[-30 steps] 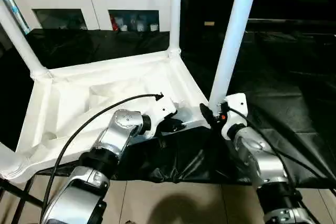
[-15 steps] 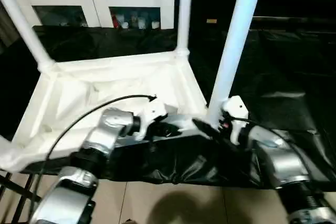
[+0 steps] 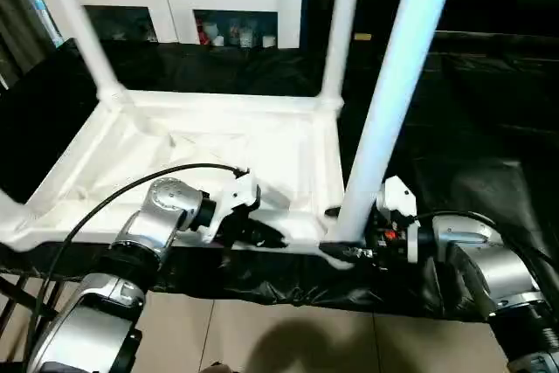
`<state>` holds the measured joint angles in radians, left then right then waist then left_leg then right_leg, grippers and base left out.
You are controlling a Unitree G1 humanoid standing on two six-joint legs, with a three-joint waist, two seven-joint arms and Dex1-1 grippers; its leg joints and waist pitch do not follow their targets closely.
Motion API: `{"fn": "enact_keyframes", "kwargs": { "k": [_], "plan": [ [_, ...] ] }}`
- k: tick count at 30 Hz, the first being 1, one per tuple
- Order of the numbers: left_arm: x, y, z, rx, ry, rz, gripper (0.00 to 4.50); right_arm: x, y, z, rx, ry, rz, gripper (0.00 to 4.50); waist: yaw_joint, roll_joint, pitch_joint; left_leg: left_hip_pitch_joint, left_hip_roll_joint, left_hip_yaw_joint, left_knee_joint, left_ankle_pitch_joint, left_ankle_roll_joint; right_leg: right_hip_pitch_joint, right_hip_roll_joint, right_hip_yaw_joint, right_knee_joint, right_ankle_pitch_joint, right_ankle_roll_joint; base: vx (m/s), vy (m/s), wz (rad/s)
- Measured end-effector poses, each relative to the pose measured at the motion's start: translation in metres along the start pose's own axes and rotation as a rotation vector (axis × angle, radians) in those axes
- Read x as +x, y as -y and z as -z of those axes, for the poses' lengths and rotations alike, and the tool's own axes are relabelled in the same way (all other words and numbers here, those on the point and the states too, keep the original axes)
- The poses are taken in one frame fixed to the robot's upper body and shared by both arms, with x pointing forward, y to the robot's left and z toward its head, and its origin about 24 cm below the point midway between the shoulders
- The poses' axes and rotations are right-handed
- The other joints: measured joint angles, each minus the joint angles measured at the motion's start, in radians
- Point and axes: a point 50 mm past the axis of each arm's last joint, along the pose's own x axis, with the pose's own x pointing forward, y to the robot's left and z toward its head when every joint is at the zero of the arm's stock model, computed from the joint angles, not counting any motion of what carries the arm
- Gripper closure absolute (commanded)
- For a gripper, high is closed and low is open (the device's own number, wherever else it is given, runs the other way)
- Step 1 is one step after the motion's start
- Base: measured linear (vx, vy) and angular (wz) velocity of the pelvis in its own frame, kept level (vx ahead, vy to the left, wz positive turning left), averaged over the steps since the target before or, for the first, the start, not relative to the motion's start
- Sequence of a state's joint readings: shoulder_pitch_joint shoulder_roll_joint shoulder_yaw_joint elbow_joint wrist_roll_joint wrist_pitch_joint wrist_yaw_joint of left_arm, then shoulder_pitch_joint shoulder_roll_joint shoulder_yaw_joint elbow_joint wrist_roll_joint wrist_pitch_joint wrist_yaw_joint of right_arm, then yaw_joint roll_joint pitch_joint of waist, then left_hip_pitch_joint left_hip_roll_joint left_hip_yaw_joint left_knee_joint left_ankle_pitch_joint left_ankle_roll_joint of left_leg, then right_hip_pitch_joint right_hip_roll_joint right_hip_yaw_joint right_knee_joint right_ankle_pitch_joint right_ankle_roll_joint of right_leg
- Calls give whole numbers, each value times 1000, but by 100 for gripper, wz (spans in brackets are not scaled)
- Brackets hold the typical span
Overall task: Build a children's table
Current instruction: Rotate leg to tighten
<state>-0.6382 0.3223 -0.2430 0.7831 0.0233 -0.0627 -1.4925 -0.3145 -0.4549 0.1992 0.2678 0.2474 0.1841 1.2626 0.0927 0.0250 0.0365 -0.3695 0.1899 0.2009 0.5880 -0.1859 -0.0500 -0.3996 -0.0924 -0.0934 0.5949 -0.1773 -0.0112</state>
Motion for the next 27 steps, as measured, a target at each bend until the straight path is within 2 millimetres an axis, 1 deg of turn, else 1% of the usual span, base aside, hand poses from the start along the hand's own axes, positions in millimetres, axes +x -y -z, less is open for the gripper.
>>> {"fn": "enact_keyframes", "kwargs": {
  "k": [2,5,8,9,13,15,19,21,22,24,25,27],
  "plan": [
    [0,0,0,1,-1,7,450,0,0,0,1,-2,-5,158,0,0,0,0,0,0,0,0,0,0,0,0,0,0,0,0,0,0],
    [-1,1,1,0,-2,13,450,0,-1,0,-1,-2,-6,185,0,0,0,0,0,0,0,0,0,0,0,0,0,0,0,0,0,0],
    [-1,1,1,3,-3,22,450,1,-1,-1,-2,-2,-10,202,1,0,0,0,0,0,0,0,0,0,0,0,0,0,0,0,0,0],
    [-1,1,1,3,-3,25,450,1,-1,-1,-2,-1,-12,220,1,0,0,0,0,0,0,0,0,0,0,0,0,0,0,0,0,0],
    [-1,1,1,2,-1,27,450,2,-2,-2,-14,6,-11,235,2,0,0,1,0,0,0,0,0,1,0,0,0,0,0,0,0,0],
    [-1,0,1,-2,-1,10,450,4,-2,-1,-9,29,28,242,1,0,0,1,0,0,0,0,0,1,0,0,0,0,0,0,0,0],
    [3,-5,-1,-11,12,-72,450,5,5,2,15,71,182,250,-5,-1,0,2,0,0,1,0,0,1,0,0,1,2,-2,0,0,0],
    [10,-10,-4,-23,21,-161,450,8,14,4,47,103,356,252,-10,-3,-1,3,0,0,1,0,-1,2,0,0,1,1,0,0,0,0],
    [13,-11,-5,-26,23,-184,450,9,16,5,58,113,409,253,-13,-3,-1,4,0,0,1,0,-1,2,0,0,1,1,0,0,0,0],
    [23,-16,-10,-33,32,-267,450,14,26,4,95,140,590,254,-27,-4,-1,4,0,0,1,0,-1,2,0,0,0,1,1,0,0,0],
    [26,-17,-11,-36,35,-289,450,16,29,4,104,144,642,254,-30,-4,-1,4,0,0,1,0,-1,3,0,0,0,1,1,0,0,0],
    [39,-20,-18,-47,38,-362,450,21,36,3,147,160,831,254,-37,-5,-2,6,-1,-1,1,0,-1,4,0,1,-1,0,1,0,0,0]
  ]
}}
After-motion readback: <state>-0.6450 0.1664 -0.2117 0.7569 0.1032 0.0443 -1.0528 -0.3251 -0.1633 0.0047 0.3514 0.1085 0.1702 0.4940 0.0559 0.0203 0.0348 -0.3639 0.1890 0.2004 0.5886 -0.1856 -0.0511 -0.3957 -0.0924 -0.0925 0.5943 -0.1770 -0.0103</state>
